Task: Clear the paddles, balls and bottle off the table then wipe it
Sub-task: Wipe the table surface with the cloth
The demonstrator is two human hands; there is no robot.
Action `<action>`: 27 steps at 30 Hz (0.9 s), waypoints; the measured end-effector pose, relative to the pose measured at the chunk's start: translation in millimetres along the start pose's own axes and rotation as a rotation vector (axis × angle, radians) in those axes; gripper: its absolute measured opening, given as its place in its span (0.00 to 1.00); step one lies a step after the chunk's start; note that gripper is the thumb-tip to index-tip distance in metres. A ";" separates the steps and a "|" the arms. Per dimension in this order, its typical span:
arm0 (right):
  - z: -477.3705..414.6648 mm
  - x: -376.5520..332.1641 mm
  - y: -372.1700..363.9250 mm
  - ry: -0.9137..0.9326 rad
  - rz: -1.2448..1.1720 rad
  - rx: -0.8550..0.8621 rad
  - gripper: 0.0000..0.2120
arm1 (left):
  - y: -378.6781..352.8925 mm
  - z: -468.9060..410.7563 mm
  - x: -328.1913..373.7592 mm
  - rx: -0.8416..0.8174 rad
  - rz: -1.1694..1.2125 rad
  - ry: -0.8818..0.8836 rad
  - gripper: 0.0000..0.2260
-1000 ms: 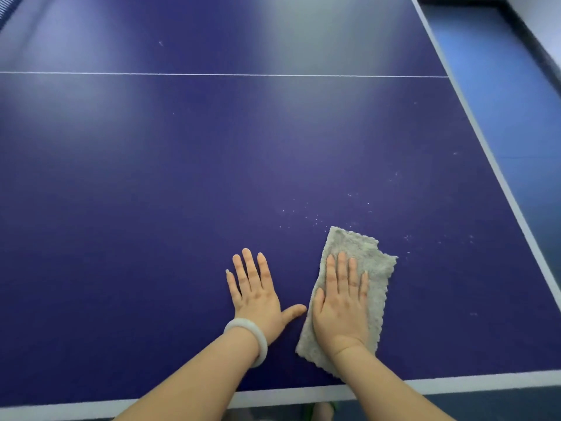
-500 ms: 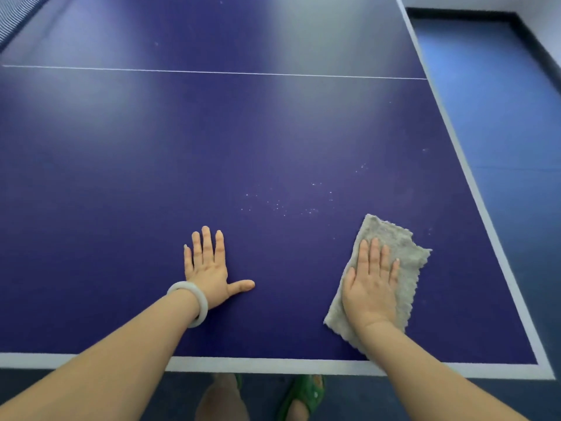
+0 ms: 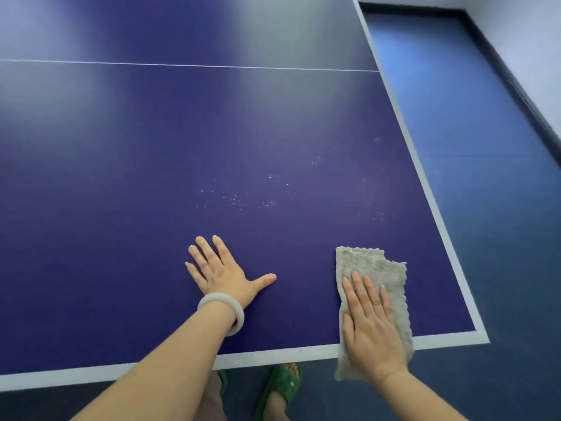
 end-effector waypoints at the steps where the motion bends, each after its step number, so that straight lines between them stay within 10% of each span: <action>1: 0.0 2.6 2.1 -0.017 0.000 0.001 0.29 | -1.7 -1.1 0.3 -0.005 -0.013 0.004 0.67; 21: -47.1 118.6 38.5 -0.768 -0.214 0.192 0.28 | 2.9 2.0 3.0 -0.050 -0.019 -0.013 0.67; 27: -17.4 100.3 29.9 -0.615 -0.166 0.154 0.28 | 3.6 3.5 2.0 -0.068 -0.021 -0.015 0.67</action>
Point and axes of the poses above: each hand's wrist, its own z-axis away from the middle knuckle, its own y-axis out of the back of the hand, x = y × z, the point moved 5 cm from there along -z, towards the middle knuckle, and after that the axes turned 15 degrees about -z, right-handed, at the moved point
